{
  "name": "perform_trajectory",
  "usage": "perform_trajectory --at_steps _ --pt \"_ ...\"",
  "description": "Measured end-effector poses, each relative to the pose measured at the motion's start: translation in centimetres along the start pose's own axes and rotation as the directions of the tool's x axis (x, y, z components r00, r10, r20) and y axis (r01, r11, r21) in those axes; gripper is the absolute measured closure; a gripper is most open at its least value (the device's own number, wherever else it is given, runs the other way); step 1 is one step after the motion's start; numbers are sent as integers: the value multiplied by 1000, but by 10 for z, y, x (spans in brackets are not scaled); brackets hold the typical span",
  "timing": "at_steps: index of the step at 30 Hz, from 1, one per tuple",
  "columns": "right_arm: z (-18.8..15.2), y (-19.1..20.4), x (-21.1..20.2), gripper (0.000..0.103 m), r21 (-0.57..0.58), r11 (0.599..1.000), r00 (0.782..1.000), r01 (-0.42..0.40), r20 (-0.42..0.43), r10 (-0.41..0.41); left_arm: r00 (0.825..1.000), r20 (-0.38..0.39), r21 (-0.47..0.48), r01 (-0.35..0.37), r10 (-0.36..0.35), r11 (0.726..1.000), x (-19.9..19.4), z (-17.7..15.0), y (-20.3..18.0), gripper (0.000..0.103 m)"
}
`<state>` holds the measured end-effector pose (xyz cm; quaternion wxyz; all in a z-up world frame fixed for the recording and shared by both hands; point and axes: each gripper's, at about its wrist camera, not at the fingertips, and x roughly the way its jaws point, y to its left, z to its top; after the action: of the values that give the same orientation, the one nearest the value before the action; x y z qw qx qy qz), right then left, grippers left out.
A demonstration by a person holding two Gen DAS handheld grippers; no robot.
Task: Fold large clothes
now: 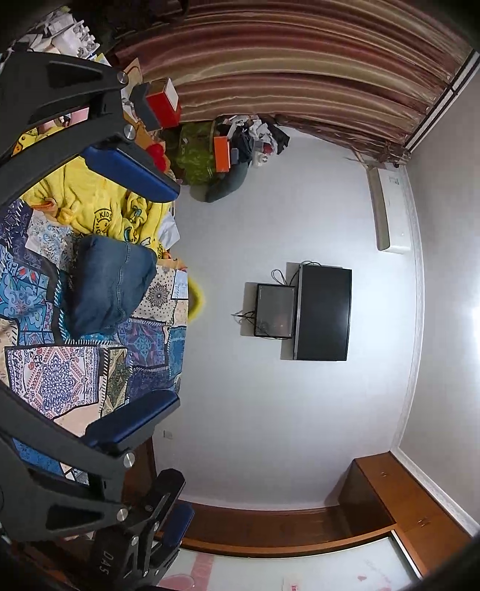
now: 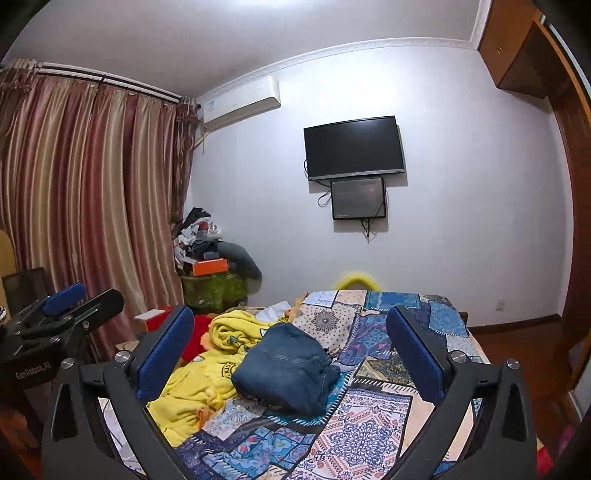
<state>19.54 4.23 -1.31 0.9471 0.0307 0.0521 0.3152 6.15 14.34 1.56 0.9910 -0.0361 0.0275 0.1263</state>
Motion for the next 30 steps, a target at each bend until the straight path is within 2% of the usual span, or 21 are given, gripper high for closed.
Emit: perform_trajectory --at_steps 16,30 --pt "-7 -2 -2 0 -1 1000 1000 4 -24 -4 999 -37 8 4 -4 1000 9 -9 -2 1" --pt "-4 -2 -4 0 7 1000 1000 8 -29 -8 999 -37 3 13 -12 1000 13 -10 -1 1"
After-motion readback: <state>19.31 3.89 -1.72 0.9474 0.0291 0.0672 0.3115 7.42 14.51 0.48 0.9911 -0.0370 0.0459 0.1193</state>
